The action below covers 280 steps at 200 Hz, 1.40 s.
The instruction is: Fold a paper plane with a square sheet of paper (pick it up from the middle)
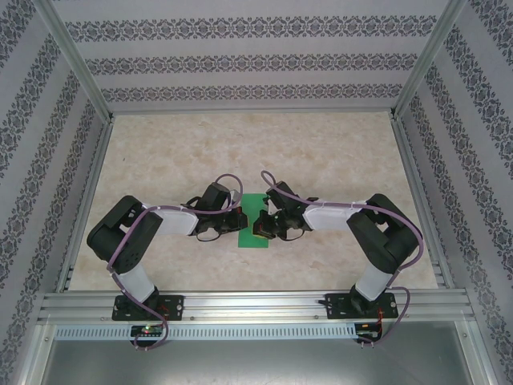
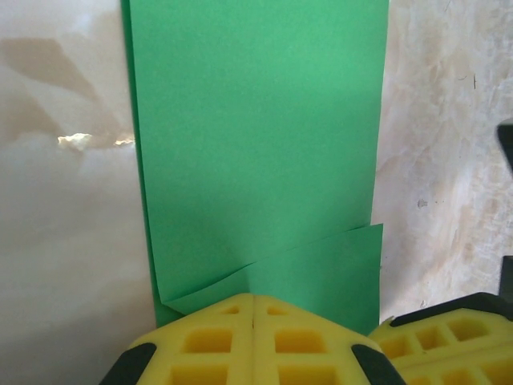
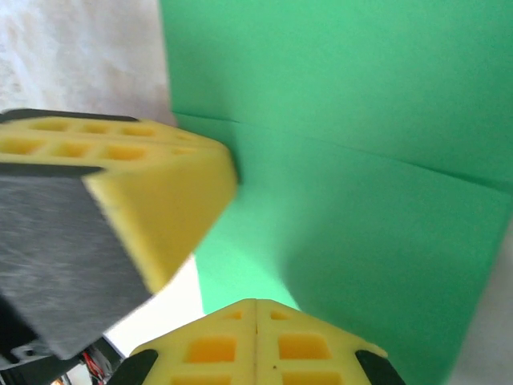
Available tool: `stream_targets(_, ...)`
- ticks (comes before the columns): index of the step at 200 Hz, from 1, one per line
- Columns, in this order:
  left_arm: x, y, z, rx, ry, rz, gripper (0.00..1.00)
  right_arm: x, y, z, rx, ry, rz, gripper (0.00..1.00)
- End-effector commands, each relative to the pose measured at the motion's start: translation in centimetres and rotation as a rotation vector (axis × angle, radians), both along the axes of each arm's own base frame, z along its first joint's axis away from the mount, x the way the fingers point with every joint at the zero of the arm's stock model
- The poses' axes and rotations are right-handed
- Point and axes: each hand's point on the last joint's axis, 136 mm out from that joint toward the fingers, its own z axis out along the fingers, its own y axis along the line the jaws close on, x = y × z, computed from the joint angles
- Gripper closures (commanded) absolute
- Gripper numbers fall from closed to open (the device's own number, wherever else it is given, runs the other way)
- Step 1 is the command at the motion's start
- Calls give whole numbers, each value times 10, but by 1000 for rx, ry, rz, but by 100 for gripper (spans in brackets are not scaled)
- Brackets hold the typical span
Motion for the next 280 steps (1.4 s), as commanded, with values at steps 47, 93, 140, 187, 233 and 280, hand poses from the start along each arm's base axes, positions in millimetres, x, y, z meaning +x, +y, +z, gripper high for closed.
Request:
stream_targets(47, -6, 13, -20, 97, 32, 16, 95, 12, 15, 3, 11, -21, 10, 100)
stream_targets(93, -5, 13, -19, 96, 30, 17, 95, 13, 9, -24, -47, 28, 2, 100)
stream_targets(140, -5, 18, -22, 123, 36, 35, 96, -9, -12, -32, -61, 74, -9, 100)
stream_targets(187, -6, 21, -25, 138, 43, 40, 96, -28, -30, -25, -43, 95, -25, 98)
stream_targets(233, -5, 20, -25, 138, 44, 36, 96, -55, -57, -31, -87, 125, -37, 96)
stream_targets(280, -4, 13, -16, 110, 33, 13, 95, -39, -61, -7, -72, 50, -52, 94)
